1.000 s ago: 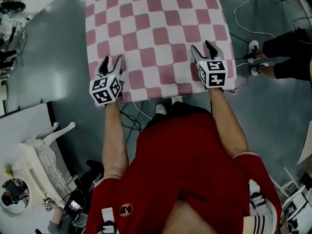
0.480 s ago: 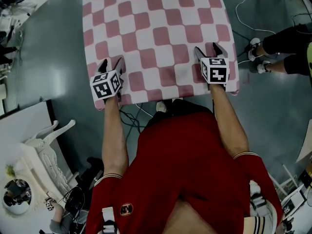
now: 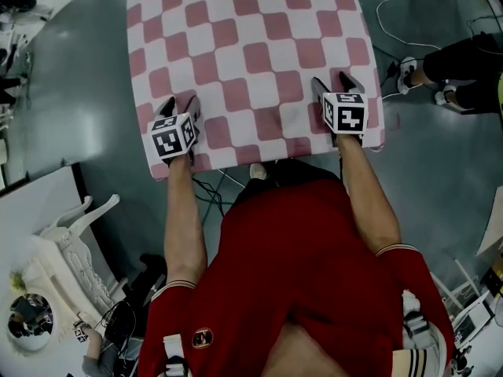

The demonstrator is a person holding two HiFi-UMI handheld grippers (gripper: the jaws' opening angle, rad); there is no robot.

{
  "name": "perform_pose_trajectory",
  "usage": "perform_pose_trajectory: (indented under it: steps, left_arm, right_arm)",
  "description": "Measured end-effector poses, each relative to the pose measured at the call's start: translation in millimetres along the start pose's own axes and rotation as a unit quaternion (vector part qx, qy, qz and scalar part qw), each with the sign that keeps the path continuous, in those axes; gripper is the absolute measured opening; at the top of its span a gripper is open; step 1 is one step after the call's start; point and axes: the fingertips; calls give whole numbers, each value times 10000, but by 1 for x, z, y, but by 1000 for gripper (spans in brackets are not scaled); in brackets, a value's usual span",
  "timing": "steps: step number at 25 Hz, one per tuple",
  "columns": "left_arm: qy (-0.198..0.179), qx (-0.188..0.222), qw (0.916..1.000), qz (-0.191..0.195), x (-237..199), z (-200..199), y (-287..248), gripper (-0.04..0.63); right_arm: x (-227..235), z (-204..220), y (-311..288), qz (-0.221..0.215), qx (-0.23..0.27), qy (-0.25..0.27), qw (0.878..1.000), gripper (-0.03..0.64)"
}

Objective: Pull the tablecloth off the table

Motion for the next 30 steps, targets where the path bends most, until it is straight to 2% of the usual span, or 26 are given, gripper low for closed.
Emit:
perform_pose_trajectory:
  steps: [3, 10, 12, 16, 21, 28, 30]
  left_arm:
    - [-87, 45, 10000, -7, 2, 0, -1, 247]
    - [-324, 34, 9994, 70, 13, -2, -5, 152]
    - [-365, 30, 9993, 81, 15, -2, -6, 130]
    - [-404, 57, 9991, 107, 21, -3, -6, 93]
    - [-416, 91, 9991, 86, 28, -1, -11, 8]
    - [-383, 328, 9983, 291, 42, -8, -3, 6]
    - [-418, 410, 9976, 374, 47, -12, 1, 6]
  right_arm:
    - [-4, 1, 2, 7, 130, 47, 9999, 294]
    - [-33, -1, 8, -128, 267, 659, 9974, 57]
    - [-38, -1, 9, -118, 284, 764, 9966, 22]
    - [-37, -1, 10, -267, 185, 638, 9974, 11]
    - [-36, 1, 11, -439, 112, 454, 9979, 9]
    - [-34, -4, 19, -750, 146, -69, 9970, 8]
    - [-35, -10, 26, -767, 280, -57, 9966, 9]
Point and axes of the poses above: the fingertips, and each gripper's own axes: y backward along the fingers, x to its right, z out of its underside, and after that the axes turned 15 degrees about z, right-handed
